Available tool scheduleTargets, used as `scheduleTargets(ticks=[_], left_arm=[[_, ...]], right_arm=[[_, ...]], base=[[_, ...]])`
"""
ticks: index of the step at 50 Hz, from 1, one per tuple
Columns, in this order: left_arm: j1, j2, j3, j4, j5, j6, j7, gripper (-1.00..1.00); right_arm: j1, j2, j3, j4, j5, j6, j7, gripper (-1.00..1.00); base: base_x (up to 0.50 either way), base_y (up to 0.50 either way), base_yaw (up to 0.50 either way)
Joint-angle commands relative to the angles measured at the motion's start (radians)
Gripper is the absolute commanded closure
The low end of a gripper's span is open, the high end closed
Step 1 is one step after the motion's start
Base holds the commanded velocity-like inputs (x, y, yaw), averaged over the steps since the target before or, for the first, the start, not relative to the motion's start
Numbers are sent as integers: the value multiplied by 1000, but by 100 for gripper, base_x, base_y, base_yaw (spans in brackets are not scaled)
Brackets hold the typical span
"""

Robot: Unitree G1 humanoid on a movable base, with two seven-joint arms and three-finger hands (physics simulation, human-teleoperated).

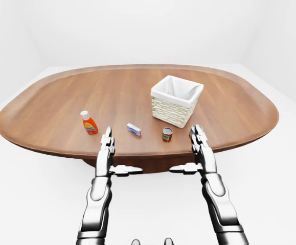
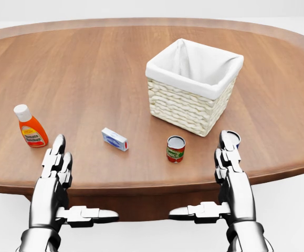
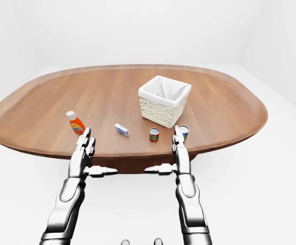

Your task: Pick up the alphabet soup and the cream cheese box, and put them in the basket.

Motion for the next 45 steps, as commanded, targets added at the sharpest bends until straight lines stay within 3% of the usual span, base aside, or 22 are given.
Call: scheduleTargets(ticks=[1,10,17,18,21,23,29,35,39,42,45], left_arm=[[2,11,15,3,4,-16,-25,-100],[7,9,11,-16,1,-13,-37,-100],[0,11,15,9,1,-28,-38,-100],[5,10,13,-7,2,-17,-38,-100],[-1,10,15,11,3,-25,-38,-100],[2,10,14,-1,3,-16,-37,-100],[1,10,15,7,3,-21,-37,-100],[-4,11,16,21,4,-30,-37,-100],[-3,10,14,11,7,-20,-35,-100],[3,10,12,-4,8,-12,-35,-100],[1,10,14,8,7,-22,-35,-100]], right_arm=[[1,-12,-23,1,9,-4,24,-100],[-5,-12,-22,13,3,-2,25,-100],[-6,-12,-21,18,3,-3,26,-100],[-5,-12,-21,17,4,-3,26,-100],[-9,-12,-23,24,7,-6,28,-100],[-5,-11,-21,12,6,2,27,-100],[-5,-11,-21,14,11,-2,31,-100],[-7,-12,-23,22,15,-10,34,-100],[-6,-12,-22,11,15,-1,34,-100],[-9,-13,-24,28,17,-15,36,-100],[-5,-12,-23,18,17,-10,36,-100]], base=[[0,0,0],[0,0,0],[0,0,0],[0,0,0],[0,0,0],[0,0,0],[0,0,0],[0,-19,0],[0,-18,0],[0,-18,0],[0,-18,0]])
